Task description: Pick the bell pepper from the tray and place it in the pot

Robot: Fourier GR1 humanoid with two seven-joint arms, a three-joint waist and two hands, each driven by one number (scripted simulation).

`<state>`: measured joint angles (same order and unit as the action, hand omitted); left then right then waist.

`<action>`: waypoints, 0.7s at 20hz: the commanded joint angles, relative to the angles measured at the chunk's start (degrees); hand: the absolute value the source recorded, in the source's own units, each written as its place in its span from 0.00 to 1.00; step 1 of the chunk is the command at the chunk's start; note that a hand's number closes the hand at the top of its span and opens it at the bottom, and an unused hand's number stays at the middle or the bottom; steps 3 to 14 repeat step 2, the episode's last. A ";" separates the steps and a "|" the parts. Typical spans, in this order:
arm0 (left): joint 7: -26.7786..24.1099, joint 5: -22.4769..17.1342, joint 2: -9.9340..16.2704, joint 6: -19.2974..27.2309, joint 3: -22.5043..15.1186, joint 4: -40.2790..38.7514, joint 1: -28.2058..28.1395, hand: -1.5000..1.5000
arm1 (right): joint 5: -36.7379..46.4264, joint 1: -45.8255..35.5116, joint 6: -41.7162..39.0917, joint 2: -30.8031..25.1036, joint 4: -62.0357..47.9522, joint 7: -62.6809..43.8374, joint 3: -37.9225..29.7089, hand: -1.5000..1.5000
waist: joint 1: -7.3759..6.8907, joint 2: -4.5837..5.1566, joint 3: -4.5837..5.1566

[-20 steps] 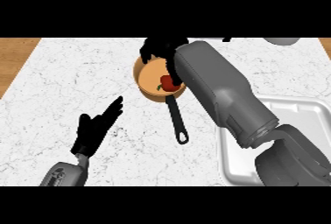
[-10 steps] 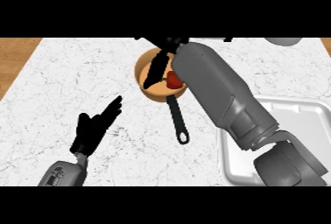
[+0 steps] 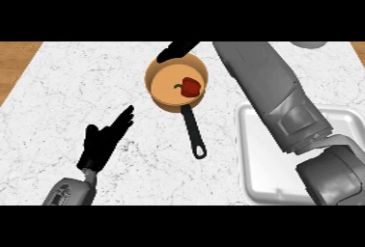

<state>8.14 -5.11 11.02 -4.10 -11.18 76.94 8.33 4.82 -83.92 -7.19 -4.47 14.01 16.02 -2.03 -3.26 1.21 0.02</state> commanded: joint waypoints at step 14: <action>1.49 -0.09 -0.30 0.19 0.16 1.63 0.50 0.50 | -4.34 0.49 -3.05 -4.87 -1.98 2.73 -5.53 0.00 | -0.52 0.27 -0.02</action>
